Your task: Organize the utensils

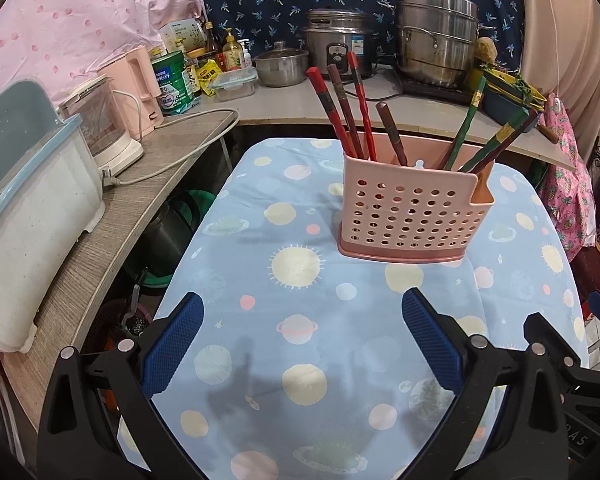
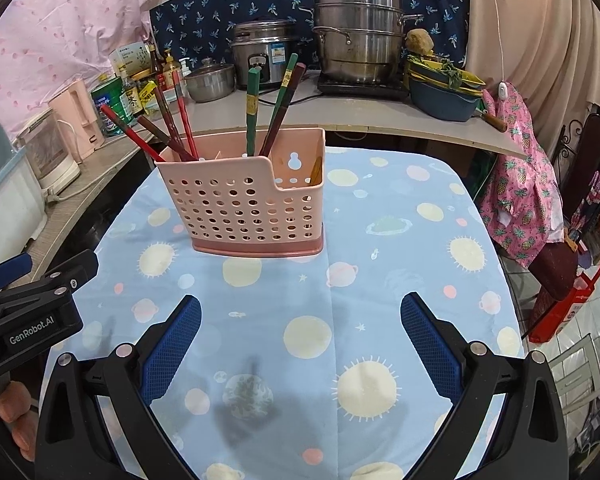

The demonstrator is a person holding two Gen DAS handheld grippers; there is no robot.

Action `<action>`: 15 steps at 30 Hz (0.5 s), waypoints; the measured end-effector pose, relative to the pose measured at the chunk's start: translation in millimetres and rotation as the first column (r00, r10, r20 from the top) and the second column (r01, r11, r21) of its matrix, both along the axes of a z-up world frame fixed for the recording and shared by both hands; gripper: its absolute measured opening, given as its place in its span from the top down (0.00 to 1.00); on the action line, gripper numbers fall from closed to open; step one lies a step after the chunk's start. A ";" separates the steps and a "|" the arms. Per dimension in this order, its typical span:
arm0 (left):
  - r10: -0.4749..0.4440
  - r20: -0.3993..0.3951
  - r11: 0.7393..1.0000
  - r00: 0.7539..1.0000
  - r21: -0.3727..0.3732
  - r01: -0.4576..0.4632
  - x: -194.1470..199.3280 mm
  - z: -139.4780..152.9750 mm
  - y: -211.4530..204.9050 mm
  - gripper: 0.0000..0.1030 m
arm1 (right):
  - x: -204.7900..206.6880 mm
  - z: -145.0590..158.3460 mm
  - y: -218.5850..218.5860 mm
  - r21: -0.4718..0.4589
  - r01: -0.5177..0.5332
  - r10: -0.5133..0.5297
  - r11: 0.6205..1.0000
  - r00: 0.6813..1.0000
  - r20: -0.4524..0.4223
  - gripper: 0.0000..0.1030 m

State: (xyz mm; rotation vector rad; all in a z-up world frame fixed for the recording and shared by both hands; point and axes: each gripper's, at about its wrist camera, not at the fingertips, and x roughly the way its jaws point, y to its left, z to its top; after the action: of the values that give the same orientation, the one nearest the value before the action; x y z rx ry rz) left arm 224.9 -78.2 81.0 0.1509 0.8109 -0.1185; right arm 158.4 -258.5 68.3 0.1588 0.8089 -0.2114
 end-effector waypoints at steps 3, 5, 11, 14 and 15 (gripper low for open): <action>-0.006 0.006 1.000 1.000 0.005 0.006 1.5 0.1 -2.0 0.08 | 1.8 -2.2 -1.4 0.003 0.002 -0.002 1.000 1.000 -0.004 0.07; -0.009 0.006 1.000 1.000 0.007 0.009 2.9 -0.2 -2.9 0.08 | 3.1 -3.3 -2.8 0.005 0.004 -0.004 1.000 1.000 -0.005 0.07; -0.017 0.004 1.000 1.000 0.013 0.017 4.6 -1.6 -6.3 0.08 | 5.7 -4.1 -6.4 0.010 0.014 -0.014 1.000 1.000 -0.005 0.07; -0.022 0.008 1.000 1.000 0.020 0.022 4.3 -1.7 -8.4 0.08 | 6.3 -5.0 -9.4 0.013 0.018 -0.018 1.000 1.000 -0.004 0.07; -0.023 0.009 1.000 1.000 0.021 0.022 4.3 -1.6 -8.9 0.08 | 6.6 -5.1 -10.0 0.013 0.020 -0.020 1.000 1.000 -0.004 0.07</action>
State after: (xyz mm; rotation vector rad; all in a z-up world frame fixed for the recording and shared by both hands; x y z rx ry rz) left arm 229.3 -87.0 79.4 0.1805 0.8012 -0.1302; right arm 165.0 -268.4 63.3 0.1784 0.8126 -0.2251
